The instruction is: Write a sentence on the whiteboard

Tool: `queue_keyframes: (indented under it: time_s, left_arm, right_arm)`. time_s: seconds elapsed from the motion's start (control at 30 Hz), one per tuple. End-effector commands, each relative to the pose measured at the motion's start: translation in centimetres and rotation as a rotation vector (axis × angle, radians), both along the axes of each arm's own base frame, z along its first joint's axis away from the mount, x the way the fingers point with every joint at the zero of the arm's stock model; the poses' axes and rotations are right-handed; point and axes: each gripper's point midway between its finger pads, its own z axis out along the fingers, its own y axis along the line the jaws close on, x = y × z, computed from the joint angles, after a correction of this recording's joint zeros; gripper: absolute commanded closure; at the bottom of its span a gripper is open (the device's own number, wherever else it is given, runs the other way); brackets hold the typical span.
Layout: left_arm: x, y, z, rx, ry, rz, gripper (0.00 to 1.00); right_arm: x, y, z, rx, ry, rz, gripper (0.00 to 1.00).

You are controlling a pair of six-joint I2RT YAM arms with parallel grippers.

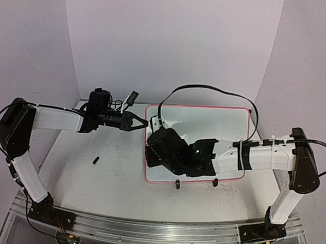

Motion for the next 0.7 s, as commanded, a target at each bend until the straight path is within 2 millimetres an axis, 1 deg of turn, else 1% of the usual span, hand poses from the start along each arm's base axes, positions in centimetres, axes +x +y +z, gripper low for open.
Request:
queue_keyframes:
  time_s: [0.0, 0.13, 0.23, 0.5, 0.67]
  left_arm:
    - [-1.2, -0.1, 1.7, -0.034, 0.0, -0.034, 1.0]
    - [-1.3, 0.0, 1.6, -0.031, -0.003, -0.029, 1.0]
    - [-1.2, 0.0, 1.5, -0.03, 0.002, -0.032, 1.0]
    - [-1.1, -0.1, 1.3, -0.029, 0.008, -0.032, 1.0]
    - [-1.1, -0.1, 1.3, -0.029, 0.008, -0.032, 1.0]
  right_arm:
    - [0.6, -0.2, 2.6, 0.039, -0.036, -0.022, 1.0]
    - [-0.7, -2.2, 3.9, 0.091, -0.022, -0.029, 1.0]
    - [-0.6, -3.6, 3.4, 0.087, -0.026, -0.066, 1.0]
    - [0.8, -3.4, 2.9, 0.075, -0.041, -0.083, 1.0]
    - [1.0, -3.0, 3.1, 0.085, -0.049, -0.073, 1.0]
